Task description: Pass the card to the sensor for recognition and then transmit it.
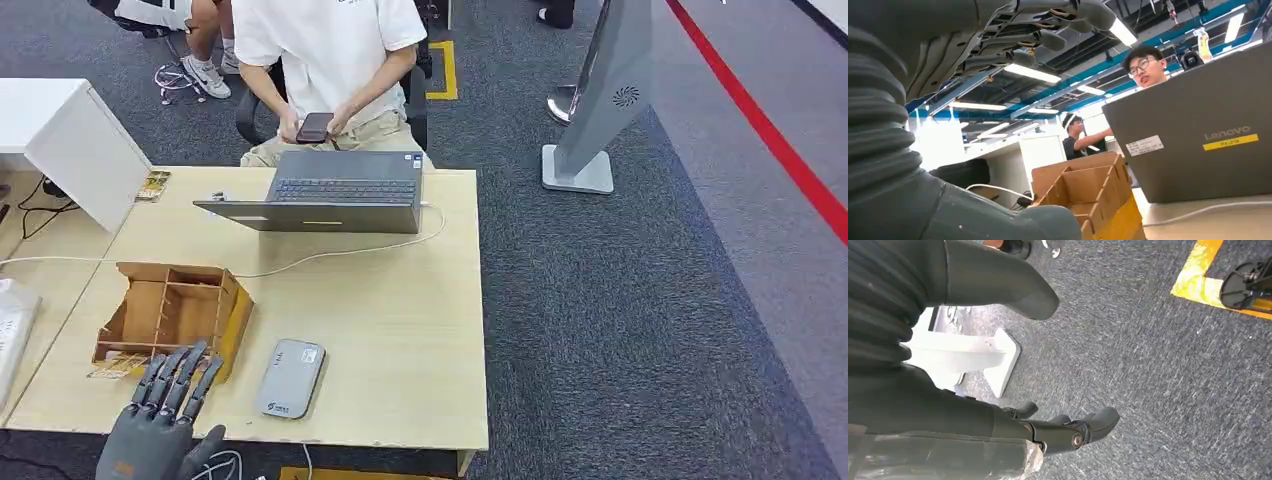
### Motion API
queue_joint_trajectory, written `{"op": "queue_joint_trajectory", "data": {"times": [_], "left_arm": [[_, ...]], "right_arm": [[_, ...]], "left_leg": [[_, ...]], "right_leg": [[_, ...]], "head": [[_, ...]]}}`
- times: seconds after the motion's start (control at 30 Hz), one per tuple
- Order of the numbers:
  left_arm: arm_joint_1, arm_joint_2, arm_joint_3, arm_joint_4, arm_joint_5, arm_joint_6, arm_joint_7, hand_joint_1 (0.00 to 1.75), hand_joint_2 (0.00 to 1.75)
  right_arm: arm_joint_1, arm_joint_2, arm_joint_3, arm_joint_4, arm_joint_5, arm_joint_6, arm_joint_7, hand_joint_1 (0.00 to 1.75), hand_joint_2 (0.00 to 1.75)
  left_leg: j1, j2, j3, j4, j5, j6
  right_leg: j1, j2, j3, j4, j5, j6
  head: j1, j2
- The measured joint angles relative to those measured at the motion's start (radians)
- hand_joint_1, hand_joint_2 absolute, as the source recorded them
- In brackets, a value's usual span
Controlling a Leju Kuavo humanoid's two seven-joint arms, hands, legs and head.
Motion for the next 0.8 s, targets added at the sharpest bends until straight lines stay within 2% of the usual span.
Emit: {"op": "queue_joint_trajectory", "data": {"times": [0.17, 0.27, 0.37, 0.43, 0.47, 0.5, 0.57, 0.6, 0.63, 0.77, 0.8], "left_arm": [[0.014, 0.013, 0.004, 0.011, -0.012, 0.044, -0.004, 0.00, 1.75], [0.029, -0.003, 0.047, 0.011, 0.009, 0.049, -0.105, 0.00, 1.75], [0.036, -0.023, 0.090, 0.012, 0.016, 0.051, -0.152, 0.00, 1.75], [0.041, -0.048, 0.128, 0.013, 0.029, 0.051, -0.239, 0.00, 1.75], [0.042, -0.072, 0.161, 0.014, 0.051, 0.051, -0.323, 0.00, 1.75], [0.042, -0.102, 0.198, 0.018, 0.077, 0.051, -0.425, 0.00, 1.75], [0.038, -0.194, 0.316, 0.032, 0.137, 0.051, -0.700, 0.00, 1.75], [0.036, -0.226, 0.362, 0.038, 0.151, 0.051, -0.767, 0.00, 1.75], [0.036, -0.252, 0.398, 0.043, 0.156, 0.051, -0.794, 0.00, 1.75], [0.034, -0.325, 0.501, 0.060, 0.163, 0.051, -0.801, 0.00, 1.75], [0.033, -0.339, 0.521, 0.063, 0.170, 0.051, -0.831, 0.00, 1.75]], "right_arm": [[0.000, 0.000, -0.002, -0.001, 0.019, -0.001, -0.015, 0.00, 1.75], [0.000, -0.002, -0.002, -0.001, 0.030, -0.002, -0.027, 0.00, 1.75], [0.000, -0.003, -0.002, -0.001, 0.033, -0.002, -0.029, 0.00, 1.75], [0.000, -0.004, -0.002, -0.001, 0.040, -0.002, -0.030, 0.00, 1.75], [0.000, -0.005, -0.002, -0.001, 0.044, -0.002, -0.032, 0.00, 1.75], [0.000, -0.006, -0.002, -0.001, 0.047, -0.002, -0.034, 0.00, 1.75], [0.000, -0.008, -0.002, 0.000, 0.055, -0.002, -0.041, 0.00, 1.75], [0.000, -0.008, -0.002, 0.000, 0.056, -0.002, -0.042, 0.00, 1.75], [0.000, -0.009, -0.002, 0.000, 0.056, -0.002, -0.042, 0.00, 1.75], [0.000, -0.011, -0.002, 0.000, 0.057, -0.002, -0.043, 0.00, 1.75], [0.000, -0.011, -0.002, 0.000, 0.060, -0.002, -0.044, 0.00, 1.75]], "left_leg": [[0.000, -0.001, 0.000, 0.000, 0.000, 0.000], [0.000, -0.001, 0.000, 0.000, 0.000, 0.000], [0.000, -0.001, 0.001, 0.000, 0.000, 0.000], [0.000, -0.001, 0.001, 0.000, 0.000, 0.000], [0.000, -0.001, 0.000, 0.000, 0.000, 0.000], [0.000, -0.001, 0.001, 0.000, 0.000, 0.000], [0.000, -0.001, 0.001, 0.000, 0.000, 0.000], [0.000, -0.001, 0.001, 0.000, 0.000, 0.000], [0.000, -0.001, 0.001, 0.000, 0.000, 0.000], [0.000, -0.001, 0.001, 0.000, 0.000, 0.000], [0.000, -0.001, 0.001, 0.000, 0.000, 0.000]], "right_leg": [[0.000, 0.000, 0.000, 0.000, 0.000, 0.000], [0.000, 0.000, 0.000, 0.000, 0.000, 0.000], [0.000, -0.001, 0.001, 0.000, 0.000, 0.000], [0.000, -0.001, 0.001, 0.000, 0.000, 0.000], [0.000, -0.001, 0.001, 0.000, 0.000, 0.000], [0.000, -0.001, 0.001, 0.000, 0.000, 0.000], [0.000, -0.001, 0.001, 0.000, 0.000, 0.000], [0.000, -0.001, 0.001, 0.000, 0.000, 0.000], [0.000, -0.001, 0.001, 0.000, 0.000, 0.000], [0.000, -0.001, 0.001, 0.000, 0.000, 0.000], [0.000, -0.001, 0.001, 0.000, 0.000, 0.000]], "head": [[0.000, 0.000], [-0.001, 0.000], [0.000, 0.000], [0.000, 0.000], [0.000, 0.000], [-0.001, 0.000], [-0.001, 0.000], [0.000, 0.000], [0.000, 0.000], [0.000, 0.000], [0.000, 0.000]]}}
